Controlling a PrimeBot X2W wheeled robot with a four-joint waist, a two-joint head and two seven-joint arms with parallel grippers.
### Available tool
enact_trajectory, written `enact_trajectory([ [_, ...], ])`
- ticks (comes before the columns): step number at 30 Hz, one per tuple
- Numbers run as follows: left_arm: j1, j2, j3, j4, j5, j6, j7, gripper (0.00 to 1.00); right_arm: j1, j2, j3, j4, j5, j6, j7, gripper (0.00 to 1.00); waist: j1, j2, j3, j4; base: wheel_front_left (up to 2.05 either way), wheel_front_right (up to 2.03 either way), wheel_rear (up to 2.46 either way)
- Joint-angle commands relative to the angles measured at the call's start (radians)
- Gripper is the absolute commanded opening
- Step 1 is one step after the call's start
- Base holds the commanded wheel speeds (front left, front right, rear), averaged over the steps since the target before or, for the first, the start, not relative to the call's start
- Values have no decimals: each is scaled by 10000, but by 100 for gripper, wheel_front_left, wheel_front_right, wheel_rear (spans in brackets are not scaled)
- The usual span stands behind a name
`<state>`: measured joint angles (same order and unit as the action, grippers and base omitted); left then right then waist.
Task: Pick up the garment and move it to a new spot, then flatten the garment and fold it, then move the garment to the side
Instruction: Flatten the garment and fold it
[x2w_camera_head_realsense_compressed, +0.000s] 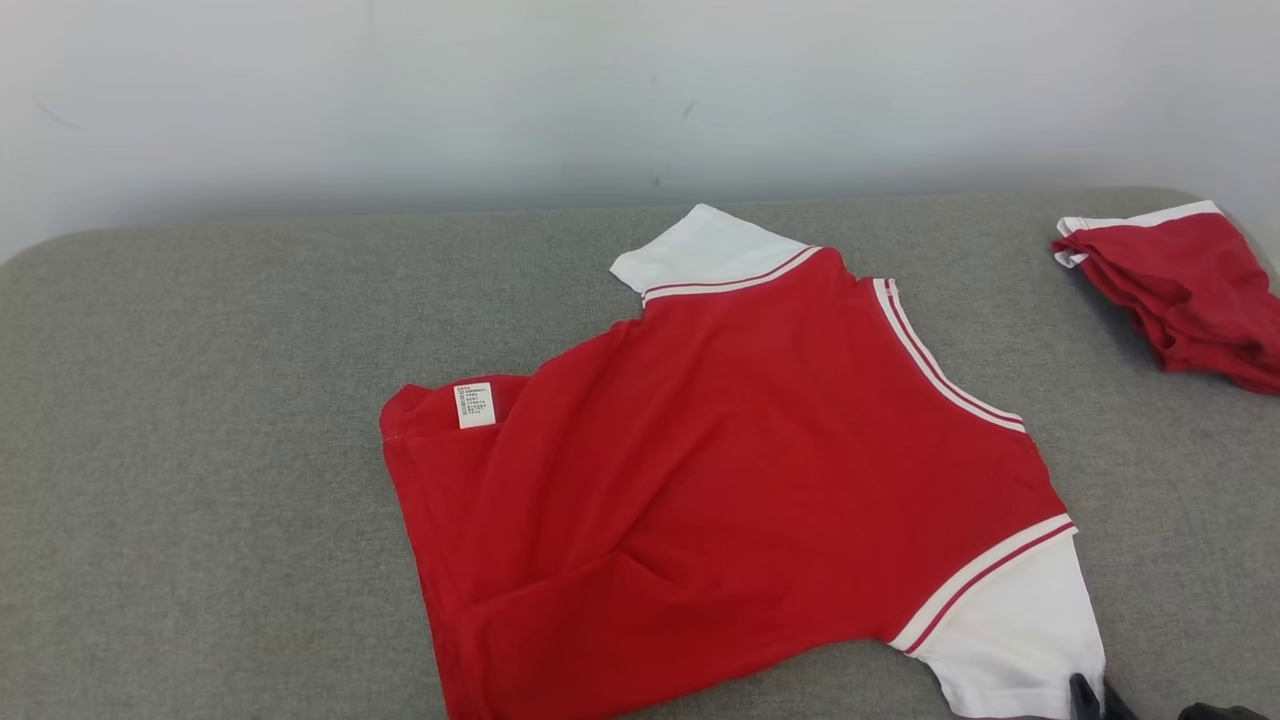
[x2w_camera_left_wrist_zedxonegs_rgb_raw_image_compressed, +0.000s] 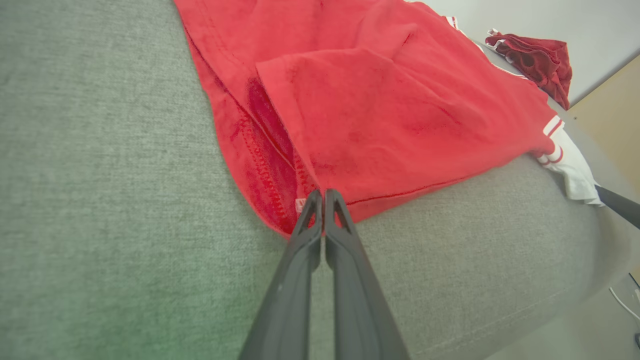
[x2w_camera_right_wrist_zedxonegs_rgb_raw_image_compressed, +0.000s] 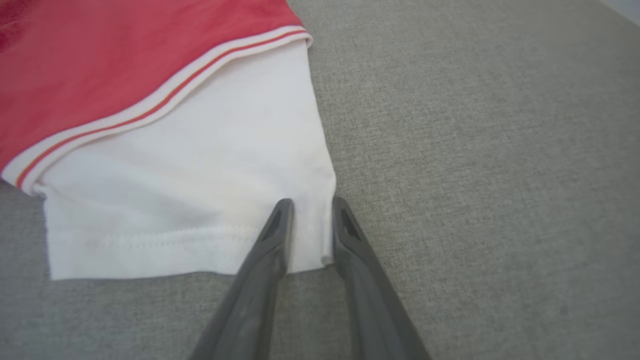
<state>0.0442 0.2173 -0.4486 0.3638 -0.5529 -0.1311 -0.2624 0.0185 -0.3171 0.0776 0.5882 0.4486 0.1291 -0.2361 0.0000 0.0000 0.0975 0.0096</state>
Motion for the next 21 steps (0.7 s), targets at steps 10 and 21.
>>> enact_trajectory([
  [10,546,104,774,-1229,-160,12,-18,0,717,-90,-450,-1224,908,13,-89,0,0,0,-143,35,0,0,0],
  [21,-878,1267,812,-3407,-436,12,279,0,-59,-292,-532,-4429,2176,13,1179,0,0,0,-8,33,0,0,0],
])
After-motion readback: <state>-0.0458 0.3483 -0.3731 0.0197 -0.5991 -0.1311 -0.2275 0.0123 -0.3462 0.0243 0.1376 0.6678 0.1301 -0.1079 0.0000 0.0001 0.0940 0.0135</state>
